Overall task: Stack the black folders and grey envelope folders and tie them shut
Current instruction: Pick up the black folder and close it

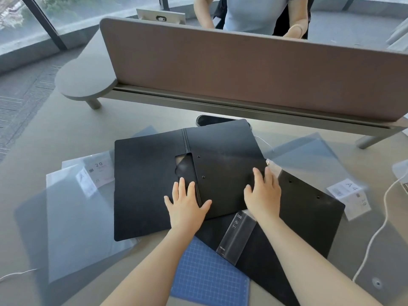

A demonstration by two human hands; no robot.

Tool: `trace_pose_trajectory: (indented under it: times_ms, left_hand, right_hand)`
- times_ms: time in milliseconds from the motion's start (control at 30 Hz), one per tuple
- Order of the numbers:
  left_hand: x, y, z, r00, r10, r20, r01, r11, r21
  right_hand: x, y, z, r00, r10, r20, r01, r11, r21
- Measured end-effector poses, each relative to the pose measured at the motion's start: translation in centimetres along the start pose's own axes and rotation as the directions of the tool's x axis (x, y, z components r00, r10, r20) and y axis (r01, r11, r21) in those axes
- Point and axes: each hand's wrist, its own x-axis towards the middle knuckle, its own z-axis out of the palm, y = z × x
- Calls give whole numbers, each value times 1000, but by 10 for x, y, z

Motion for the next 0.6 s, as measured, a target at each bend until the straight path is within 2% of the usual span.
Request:
trace_pose_trajectory:
  times_ms: [200, 467, 600]
  left_hand:
    - [2, 2, 4, 999, -24, -40, 23, 999, -26]
    - [2, 3, 4, 998, -49, -43, 48, 998, -34]
    - [-4, 1, 4, 997, -60, -56, 57, 997, -59]
  right_hand:
    - [21, 12, -4, 988, 133, 79, -135, 990, 25]
    - [30, 14, -11, 982, 178, -60, -163, 965, 204]
    - [24, 14, -18, 962, 271, -38, -241, 903, 356]
